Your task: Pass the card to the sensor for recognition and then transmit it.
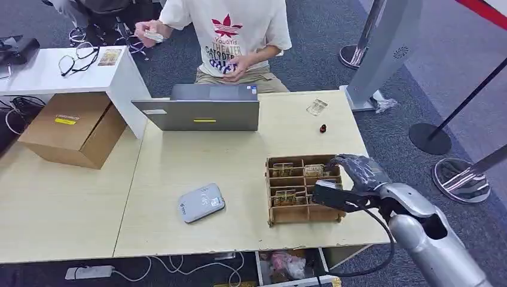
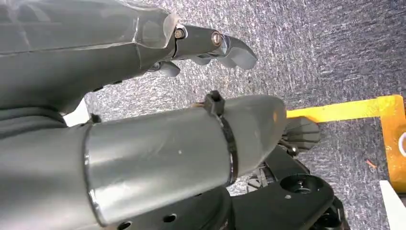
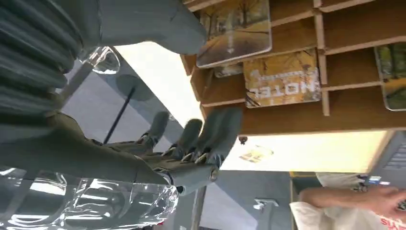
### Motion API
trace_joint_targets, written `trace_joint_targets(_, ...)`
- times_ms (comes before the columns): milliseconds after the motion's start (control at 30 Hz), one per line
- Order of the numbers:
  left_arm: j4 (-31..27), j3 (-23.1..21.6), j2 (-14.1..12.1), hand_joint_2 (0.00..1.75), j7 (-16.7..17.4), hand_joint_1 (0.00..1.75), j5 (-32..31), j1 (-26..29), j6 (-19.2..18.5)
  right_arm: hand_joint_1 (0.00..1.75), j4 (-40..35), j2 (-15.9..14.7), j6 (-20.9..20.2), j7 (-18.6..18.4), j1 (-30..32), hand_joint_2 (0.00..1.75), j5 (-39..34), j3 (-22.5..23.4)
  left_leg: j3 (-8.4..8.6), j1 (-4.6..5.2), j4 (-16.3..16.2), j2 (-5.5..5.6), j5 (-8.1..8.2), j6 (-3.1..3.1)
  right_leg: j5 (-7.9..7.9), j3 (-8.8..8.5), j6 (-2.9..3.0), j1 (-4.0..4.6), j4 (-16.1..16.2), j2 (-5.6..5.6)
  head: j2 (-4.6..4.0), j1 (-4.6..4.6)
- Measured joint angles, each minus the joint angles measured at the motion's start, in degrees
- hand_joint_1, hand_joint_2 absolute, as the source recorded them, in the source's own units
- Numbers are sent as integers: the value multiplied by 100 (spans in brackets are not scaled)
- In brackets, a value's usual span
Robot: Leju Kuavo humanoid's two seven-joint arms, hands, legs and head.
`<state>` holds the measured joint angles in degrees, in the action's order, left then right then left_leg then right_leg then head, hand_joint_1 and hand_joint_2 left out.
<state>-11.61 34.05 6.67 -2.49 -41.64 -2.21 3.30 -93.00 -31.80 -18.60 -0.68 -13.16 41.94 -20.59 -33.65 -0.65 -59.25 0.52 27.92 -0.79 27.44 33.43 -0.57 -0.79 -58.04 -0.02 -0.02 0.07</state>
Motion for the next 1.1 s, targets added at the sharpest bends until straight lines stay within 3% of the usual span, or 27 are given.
trace_joint_targets(100, 0, 37, 0, 0, -7, 0, 0, -2, 4, 44, 4, 17, -9, 31, -106, 175, -17, -74, 0, 0, 0, 0, 0, 0, 0, 0, 0, 0, 0, 0, 0, -2)
trace_joint_targets(200, 0, 42, 0, 0, -4, 0, -6, -1, 11, 58, 13, 52, -13, 31, -207, 175, -20, -150, 0, 0, 0, 0, 0, 0, 0, 0, 0, 0, 0, 0, 0, 0)
trace_joint_targets(367, 0, 42, 0, 0, -4, 0, -48, -3, 13, 44, 61, 162, -15, 13, -288, 175, -13, -267, 0, 0, 0, 0, 0, 0, 0, 0, 0, 0, 0, -2, 0, -2)
trace_joint_targets(533, 0, 48, 0, 0, -4, 0, -46, -4, 22, 47, 142, 251, -13, 24, -326, 175, -37, -372, -1, 0, 0, 0, 0, 0, 0, 0, 0, 0, 0, -1, 0, 0)
trace_joint_targets(567, 0, 48, 0, 0, -4, 0, -44, -5, 24, 56, 162, 269, -13, 24, -336, 175, -42, -389, -1, 0, 0, 0, 0, 0, 0, 0, 0, 0, 0, -1, 0, 0)
trace_joint_targets(633, 0, 53, 0, 0, -4, 0, -35, -4, 35, 51, 206, 302, -13, 24, -359, 175, -48, -431, -1, 0, 0, 0, 0, 0, 0, 0, 0, 0, 0, -1, 0, 0)
trace_joint_targets(667, 0, 59, 0, 0, -4, 0, -22, -4, 37, 70, 241, 321, -13, 24, -373, 175, -48, -451, -1, 0, 0, 0, 0, 0, 0, 0, 0, 0, 0, -1, 0, 0)
trace_joint_targets(733, 0, 81, 0, 0, -2, 0, 0, -4, 61, 66, 297, 352, -4, 24, -387, 175, -48, -470, -1, 0, 0, 0, 0, 0, 0, 0, 0, 0, 0, -1, 0, 0)
trace_joint_targets(767, 0, 90, 0, 0, 4, 0, 11, -4, 77, 77, 328, 367, 0, 24, -397, 175, -48, -472, -1, 0, 0, 0, 0, 0, 0, 0, 0, 0, 0, -1, 0, 0)
trace_joint_targets(800, 0, 99, 0, 0, 11, 0, 20, -4, 79, 106, 365, 387, 0, 24, -413, 175, -48, -472, -1, 0, 0, 0, 0, 0, 0, 0, 0, 0, 0, -1, 0, 0)
trace_joint_targets(833, 0, 109, 0, 0, 11, 0, 35, -4, 83, 101, 394, 402, 0, 22, -436, 175, -48, -474, -1, 0, 0, 0, 0, 0, 0, 0, 0, 0, -1, -1, 0, 0)
trace_joint_targets(867, 0, 120, 0, 0, 13, 0, 35, -4, 83, 80, 422, 415, 0, 24, -461, 175, -48, -477, 0, 0, 0, 0, 0, 0, 0, 0, 0, 0, 0, -1, 0, 0)
trace_joint_targets(933, 0, 138, 0, 0, 11, 0, 35, -3, 85, 93, 474, 442, 0, 24, -498, 175, -48, -477, 0, 0, 0, 0, 0, 0, 0, 0, 0, 0, -1, -2, 0, 0)
trace_joint_targets(967, 0, 144, 0, 0, 13, 0, 35, -2, 87, 84, 505, 452, 0, 24, -517, 175, -48, -477, -1, 0, 0, 0, 0, 0, 0, 0, 0, 0, -1, -2, 0, 0)
trace_joint_targets(1067, 0, 177, 0, 0, 11, 0, 37, -3, 87, 89, 577, 463, 0, 24, -562, 175, -48, -477, 0, 0, 0, 0, 0, 0, 0, 0, 0, 0, 0, -2, 0, -2)
trace_joint_targets(1100, 0, 184, 0, 0, 11, 0, 37, -3, 87, 80, 601, 463, 2, 24, -566, 175, -54, -474, 0, 0, 0, 0, 0, 0, 0, 0, 0, 0, 0, -2, 0, 0)
